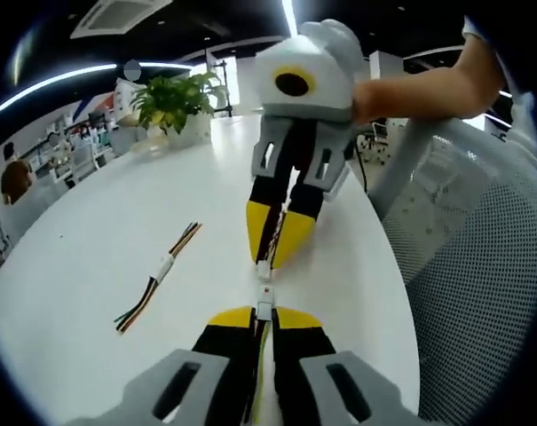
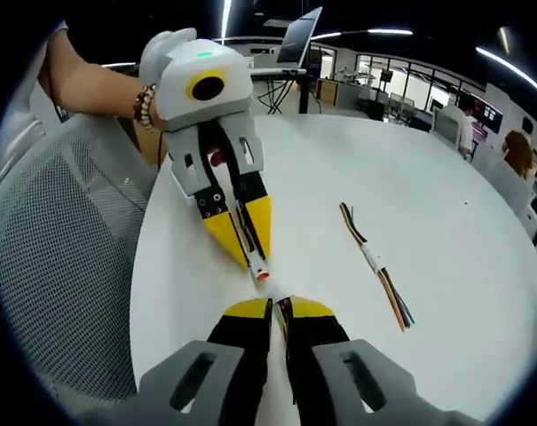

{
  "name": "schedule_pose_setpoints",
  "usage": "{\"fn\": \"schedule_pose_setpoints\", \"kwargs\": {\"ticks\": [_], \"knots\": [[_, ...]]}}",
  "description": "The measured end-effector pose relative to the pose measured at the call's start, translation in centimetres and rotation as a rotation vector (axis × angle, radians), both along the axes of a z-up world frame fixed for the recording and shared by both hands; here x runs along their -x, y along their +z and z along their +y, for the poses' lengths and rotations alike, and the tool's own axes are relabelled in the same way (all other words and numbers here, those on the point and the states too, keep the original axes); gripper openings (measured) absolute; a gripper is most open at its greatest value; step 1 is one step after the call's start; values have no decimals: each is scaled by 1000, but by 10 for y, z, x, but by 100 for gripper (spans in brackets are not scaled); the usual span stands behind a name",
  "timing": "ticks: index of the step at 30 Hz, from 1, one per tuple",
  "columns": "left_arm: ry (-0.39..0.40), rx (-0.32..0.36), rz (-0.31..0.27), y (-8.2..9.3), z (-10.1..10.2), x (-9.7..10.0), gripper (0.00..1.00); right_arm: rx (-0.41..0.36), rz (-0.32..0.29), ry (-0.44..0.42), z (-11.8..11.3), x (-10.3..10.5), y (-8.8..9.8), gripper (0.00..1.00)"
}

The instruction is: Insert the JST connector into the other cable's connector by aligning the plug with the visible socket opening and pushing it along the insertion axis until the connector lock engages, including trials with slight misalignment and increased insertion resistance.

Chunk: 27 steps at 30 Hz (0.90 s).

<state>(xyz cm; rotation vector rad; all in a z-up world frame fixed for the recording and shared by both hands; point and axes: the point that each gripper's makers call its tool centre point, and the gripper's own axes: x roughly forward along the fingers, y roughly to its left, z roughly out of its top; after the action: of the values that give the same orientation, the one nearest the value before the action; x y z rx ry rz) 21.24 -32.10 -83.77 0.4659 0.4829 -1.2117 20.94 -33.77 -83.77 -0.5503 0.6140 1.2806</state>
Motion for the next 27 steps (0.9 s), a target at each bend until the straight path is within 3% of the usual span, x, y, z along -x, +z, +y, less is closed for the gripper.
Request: {"fn": "schedule_pose_setpoints", "kwargs": {"ticks": [16,27], "knots": [[4,-16,11,-4,2,1,0,53,-22,29,3,1,-5,3],[-15,-37,-5,-5,-1,4,0,65,18,-5,4,0,-8,3]]}}
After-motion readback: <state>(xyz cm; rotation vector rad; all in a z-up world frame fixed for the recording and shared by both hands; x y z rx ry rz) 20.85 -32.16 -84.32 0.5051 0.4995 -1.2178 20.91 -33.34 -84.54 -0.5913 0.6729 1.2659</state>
